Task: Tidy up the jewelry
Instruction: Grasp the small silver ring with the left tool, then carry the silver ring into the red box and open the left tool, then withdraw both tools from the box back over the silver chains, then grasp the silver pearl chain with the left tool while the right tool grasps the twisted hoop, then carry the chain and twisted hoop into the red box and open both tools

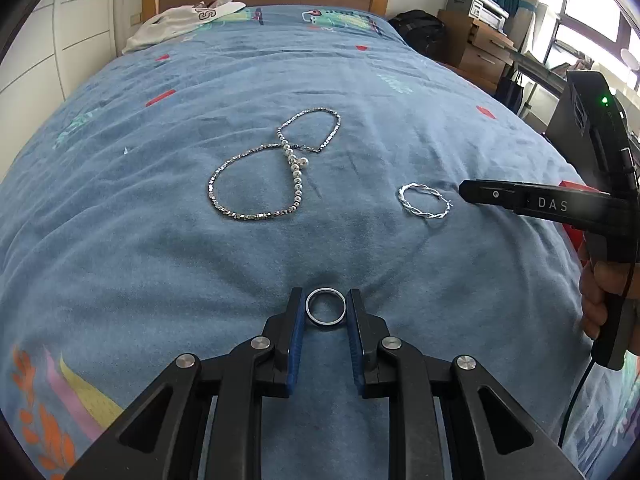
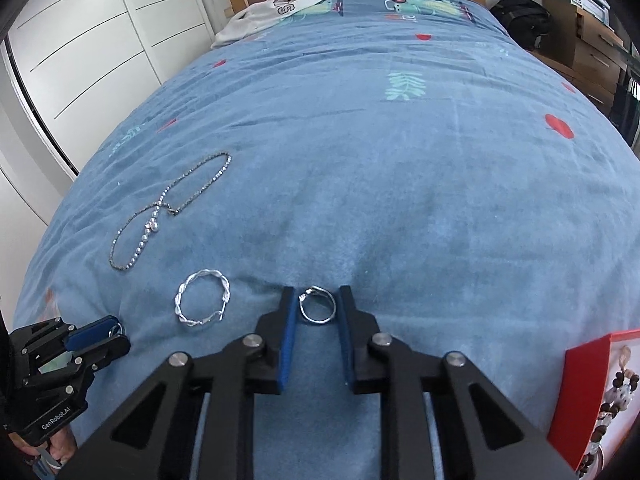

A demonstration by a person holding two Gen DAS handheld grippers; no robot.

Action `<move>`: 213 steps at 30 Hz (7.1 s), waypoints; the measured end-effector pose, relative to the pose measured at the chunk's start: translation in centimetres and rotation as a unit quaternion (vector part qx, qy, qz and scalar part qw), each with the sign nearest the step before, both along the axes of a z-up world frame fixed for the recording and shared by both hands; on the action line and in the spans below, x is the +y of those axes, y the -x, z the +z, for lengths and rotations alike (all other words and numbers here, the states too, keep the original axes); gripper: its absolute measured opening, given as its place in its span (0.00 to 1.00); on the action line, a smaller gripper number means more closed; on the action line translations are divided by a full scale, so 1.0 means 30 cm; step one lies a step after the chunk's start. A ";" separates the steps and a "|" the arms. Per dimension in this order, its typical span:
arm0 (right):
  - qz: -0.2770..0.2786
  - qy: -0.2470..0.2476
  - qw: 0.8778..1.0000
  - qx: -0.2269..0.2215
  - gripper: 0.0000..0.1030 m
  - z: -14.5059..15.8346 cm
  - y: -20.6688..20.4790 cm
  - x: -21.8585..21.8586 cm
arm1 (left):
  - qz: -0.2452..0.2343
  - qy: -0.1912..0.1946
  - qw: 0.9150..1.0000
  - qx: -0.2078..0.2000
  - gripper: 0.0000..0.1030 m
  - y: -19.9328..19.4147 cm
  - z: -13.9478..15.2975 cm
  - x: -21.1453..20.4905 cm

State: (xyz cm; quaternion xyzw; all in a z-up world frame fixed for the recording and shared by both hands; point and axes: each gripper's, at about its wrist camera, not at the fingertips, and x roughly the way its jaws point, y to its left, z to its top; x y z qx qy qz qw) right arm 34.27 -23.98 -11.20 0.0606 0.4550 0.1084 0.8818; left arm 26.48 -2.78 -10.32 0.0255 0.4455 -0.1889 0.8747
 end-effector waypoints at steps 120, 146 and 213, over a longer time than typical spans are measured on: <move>-0.029 0.117 0.992 -0.029 0.23 0.471 0.778 -0.554 | -0.118 -0.003 0.991 -0.059 0.62 0.378 0.364 -0.573; 0.075 0.055 0.995 -0.028 0.35 0.368 0.479 0.071 | 0.039 -0.017 0.999 -0.032 0.73 0.170 0.219 0.181; -0.015 0.052 0.997 -0.061 0.36 0.418 0.543 -0.179 | -0.096 0.028 0.991 -0.090 0.10 0.099 0.511 -0.229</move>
